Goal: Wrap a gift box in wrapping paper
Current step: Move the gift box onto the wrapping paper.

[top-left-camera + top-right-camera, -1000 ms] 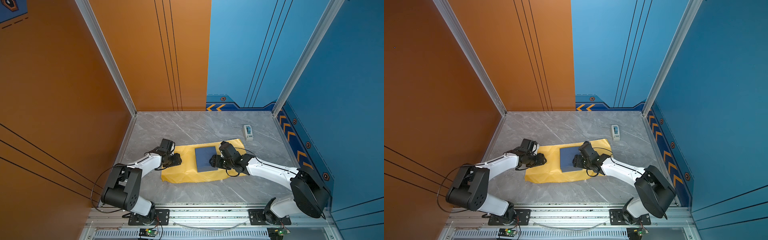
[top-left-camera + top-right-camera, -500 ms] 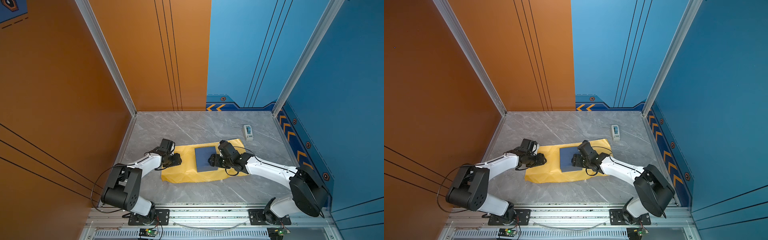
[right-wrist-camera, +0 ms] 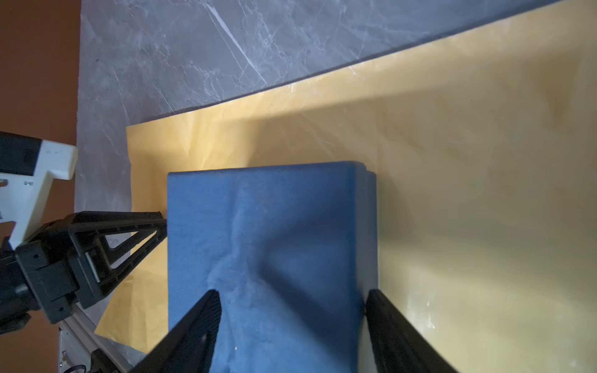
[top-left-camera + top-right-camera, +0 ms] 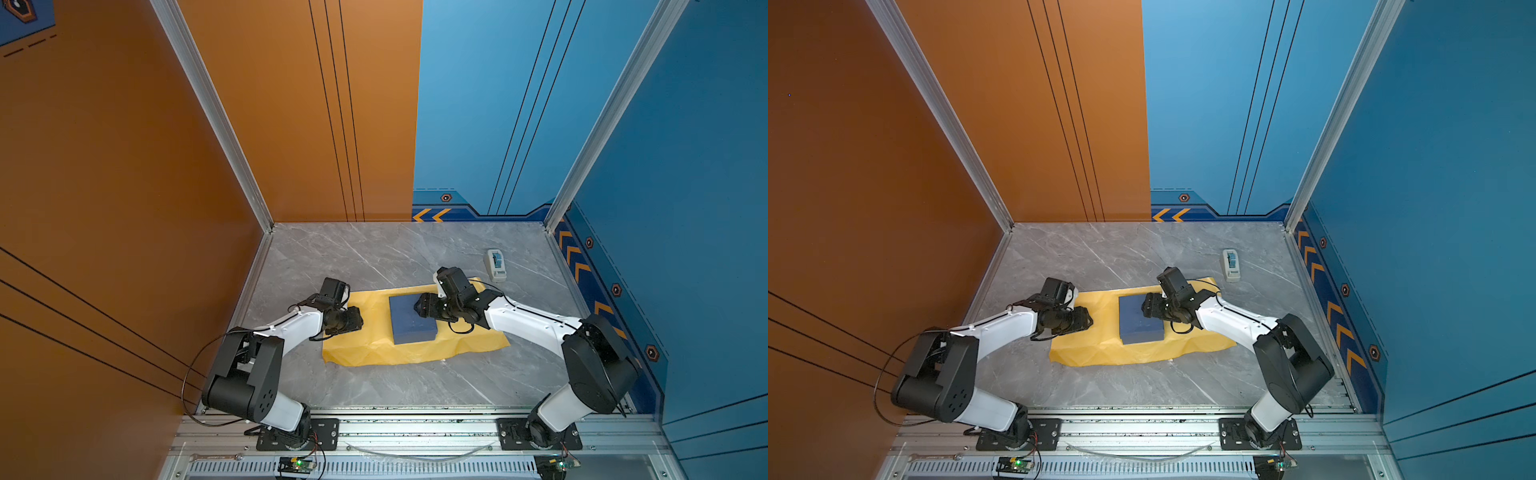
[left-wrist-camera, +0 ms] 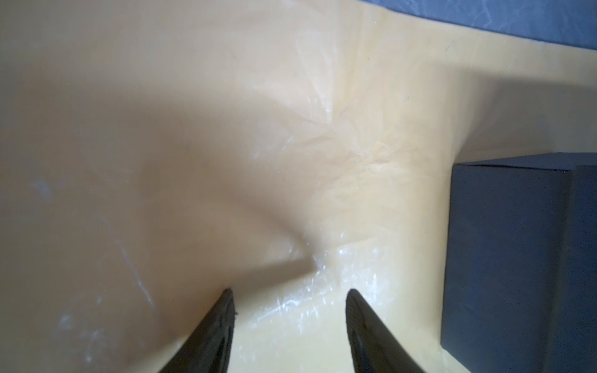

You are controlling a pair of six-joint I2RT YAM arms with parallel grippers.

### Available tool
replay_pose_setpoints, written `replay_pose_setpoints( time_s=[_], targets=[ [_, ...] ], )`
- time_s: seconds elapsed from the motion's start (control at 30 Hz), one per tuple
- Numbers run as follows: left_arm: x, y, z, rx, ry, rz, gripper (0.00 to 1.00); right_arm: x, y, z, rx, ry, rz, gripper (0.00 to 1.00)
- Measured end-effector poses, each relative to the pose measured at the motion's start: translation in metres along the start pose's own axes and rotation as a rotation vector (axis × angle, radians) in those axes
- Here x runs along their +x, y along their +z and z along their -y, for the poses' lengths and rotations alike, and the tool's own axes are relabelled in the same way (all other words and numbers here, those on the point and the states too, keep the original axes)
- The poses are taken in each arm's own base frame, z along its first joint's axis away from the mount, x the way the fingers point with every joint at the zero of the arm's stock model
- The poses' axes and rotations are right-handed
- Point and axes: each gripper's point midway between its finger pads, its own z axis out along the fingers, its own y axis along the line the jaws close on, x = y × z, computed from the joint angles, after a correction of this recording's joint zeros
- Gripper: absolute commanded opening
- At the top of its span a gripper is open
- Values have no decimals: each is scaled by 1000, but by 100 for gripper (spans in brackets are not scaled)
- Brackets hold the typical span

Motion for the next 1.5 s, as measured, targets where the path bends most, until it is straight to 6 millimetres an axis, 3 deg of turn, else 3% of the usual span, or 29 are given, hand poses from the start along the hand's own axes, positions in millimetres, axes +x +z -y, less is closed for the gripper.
replay_pose_setpoints(
  time_s=[0.4, 0.53, 0.6, 0.73, 0.87, 1.07, 1.23, 1.4, 1.5],
  targets=[
    [1, 0, -1, -3, 0, -4, 57, -2, 4, -1, 1, -27, -4, 75],
    [1, -1, -1, -7, -1, -5, 57, -7, -11, -2, 51, -74, 23, 71],
    [2, -1, -2, -11, -1, -5, 57, -10, -26, -15, 61, -127, 52, 64],
    [2, -1, -3, -14, -1, -4, 57, -3, -57, -70, 2, -259, 117, 50],
    [2, -1, -2, -14, 0, -4, 57, 16, -63, -96, -32, -323, 112, 42],
    [2, -1, -2, -14, 4, -5, 57, 32, -32, -83, 30, -317, 47, 39],
    [2, -1, -2, -16, 6, -4, 57, 56, -1, -49, 111, -279, -33, 39],
    [2, -1, -2, -16, 6, -4, 57, 54, 0, -52, 94, -257, -15, 42],
    [2, -1, -2, -16, 6, -4, 57, 53, 0, -55, 85, -252, -9, 54]
  ],
)
